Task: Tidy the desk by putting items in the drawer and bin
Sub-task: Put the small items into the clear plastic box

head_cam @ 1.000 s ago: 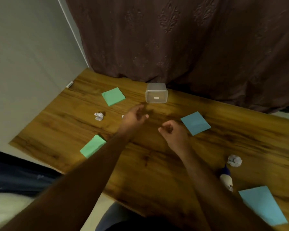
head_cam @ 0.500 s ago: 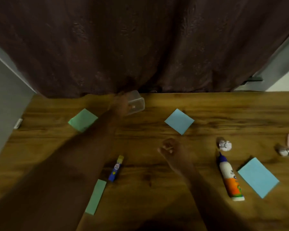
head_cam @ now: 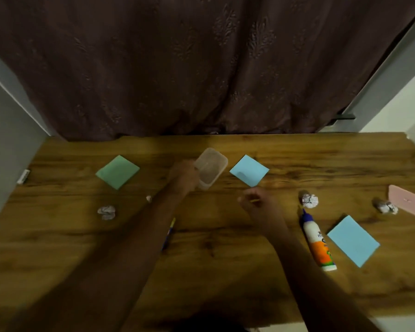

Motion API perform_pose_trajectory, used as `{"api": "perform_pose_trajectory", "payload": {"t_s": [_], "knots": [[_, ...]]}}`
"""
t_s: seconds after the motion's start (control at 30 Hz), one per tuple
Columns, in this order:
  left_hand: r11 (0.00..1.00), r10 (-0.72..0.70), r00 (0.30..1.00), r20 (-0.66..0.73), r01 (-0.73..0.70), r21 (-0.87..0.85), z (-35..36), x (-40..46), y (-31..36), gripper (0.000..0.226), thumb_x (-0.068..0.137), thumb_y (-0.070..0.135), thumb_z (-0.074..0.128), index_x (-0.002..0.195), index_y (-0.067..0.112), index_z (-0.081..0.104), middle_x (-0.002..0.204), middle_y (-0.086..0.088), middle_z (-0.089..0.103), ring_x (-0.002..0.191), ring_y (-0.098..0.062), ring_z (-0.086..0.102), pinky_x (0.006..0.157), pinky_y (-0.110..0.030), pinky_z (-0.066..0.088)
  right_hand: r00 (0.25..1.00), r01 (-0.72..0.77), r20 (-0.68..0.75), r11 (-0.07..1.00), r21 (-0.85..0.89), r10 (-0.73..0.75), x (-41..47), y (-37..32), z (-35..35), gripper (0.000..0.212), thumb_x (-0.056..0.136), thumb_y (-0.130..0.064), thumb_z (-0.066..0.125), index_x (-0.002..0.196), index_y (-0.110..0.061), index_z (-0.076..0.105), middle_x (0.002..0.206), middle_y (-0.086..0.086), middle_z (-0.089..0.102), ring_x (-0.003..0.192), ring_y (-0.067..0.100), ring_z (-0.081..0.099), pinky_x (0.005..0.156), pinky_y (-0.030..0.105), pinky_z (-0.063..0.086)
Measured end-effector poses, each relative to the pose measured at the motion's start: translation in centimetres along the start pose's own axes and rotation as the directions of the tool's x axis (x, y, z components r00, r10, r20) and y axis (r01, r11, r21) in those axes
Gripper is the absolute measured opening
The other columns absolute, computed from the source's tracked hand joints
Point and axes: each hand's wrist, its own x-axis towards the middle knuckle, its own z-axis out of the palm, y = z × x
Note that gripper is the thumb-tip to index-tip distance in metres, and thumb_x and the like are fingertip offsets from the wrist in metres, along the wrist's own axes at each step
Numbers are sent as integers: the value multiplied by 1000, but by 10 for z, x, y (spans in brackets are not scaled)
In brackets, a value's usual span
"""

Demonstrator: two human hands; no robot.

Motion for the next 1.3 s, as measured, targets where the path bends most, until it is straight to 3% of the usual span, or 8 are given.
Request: {"api": "perform_pose_trajectory", "payload": {"t_s": [0.23, 0.33, 0.57, 0.8, 0.87, 0.97, 1.13, 1.3], "knots": [[983, -95, 991, 90, 108, -150, 56, -84, 19, 35, 99, 25, 38, 102, 4, 66, 95, -14, 70, 87, -28, 68, 82, -43, 56, 995, -58, 83, 994, 93, 50, -3, 14, -27, 43, 90, -46, 62, 127, -27, 56, 122, -10, 63, 108, 11, 61, 86, 44, 56], [942, -157, 985, 76, 172, -289, 79, -106, 31, 33, 95, 27, 39, 98, 5, 64, 88, -13, 71, 80, -28, 70, 76, -46, 59, 987, -40, 157, 994, 99, 24, -10, 21, -36, 39, 93, -39, 60, 129, -27, 56, 112, -16, 61, 105, 6, 60, 85, 42, 57], [914, -241, 971, -11, 223, -339, 109, -148, 49, 32, 92, 32, 40, 97, 9, 62, 88, -11, 71, 78, -26, 69, 73, -45, 59, 962, -54, 273, 989, 138, 14, -17, 34, -52, 35, 99, -28, 52, 133, -21, 54, 101, -17, 58, 88, 4, 59, 88, 44, 56], [917, -249, 967, -48, 220, -334, 138, -179, 56, 34, 94, 35, 45, 101, 7, 64, 89, -7, 70, 76, -21, 66, 61, -30, 49, 935, -1, 354, 998, 60, -20, -18, 49, -58, 33, 99, -31, 47, 130, -23, 57, 111, -7, 60, 99, 17, 62, 88, 49, 55], [908, -252, 966, -53, 218, -357, 140, -183, 59, 45, 92, 45, 42, 104, 7, 64, 90, -9, 71, 77, -24, 68, 66, -36, 55, 929, -4, 369, 999, 52, -15, -17, 53, -59, 33, 99, -32, 46, 130, -25, 57, 117, -3, 61, 99, 18, 62, 87, 49, 56], [888, -257, 964, -64, 209, -410, 145, -188, 61, 51, 92, 53, 41, 114, 12, 60, 100, -11, 70, 83, -27, 70, 75, -46, 58, 927, 16, 373, 999, 51, -34, -17, 56, -61, 34, 99, -31, 46, 131, -23, 56, 112, -6, 58, 98, 18, 62, 86, 49, 56], [892, -229, 968, -98, 169, -419, 147, -190, 56, 52, 96, 55, 35, 121, 16, 58, 109, -10, 68, 90, -26, 69, 77, -48, 58, 931, 45, 358, 997, 64, -65, -21, 64, -63, 32, 100, -30, 47, 129, -20, 57, 113, 0, 62, 93, 17, 62, 80, 45, 58], [884, -238, 967, -93, 176, -433, 148, -188, 57, 51, 100, 50, 32, 121, 12, 58, 110, -11, 68, 92, -26, 69, 80, -48, 58, 935, 31, 351, 997, 76, -56, -24, 71, -64, 30, 100, -30, 47, 126, -18, 57, 109, -3, 60, 85, 5, 57, 62, 23, 46]]}}
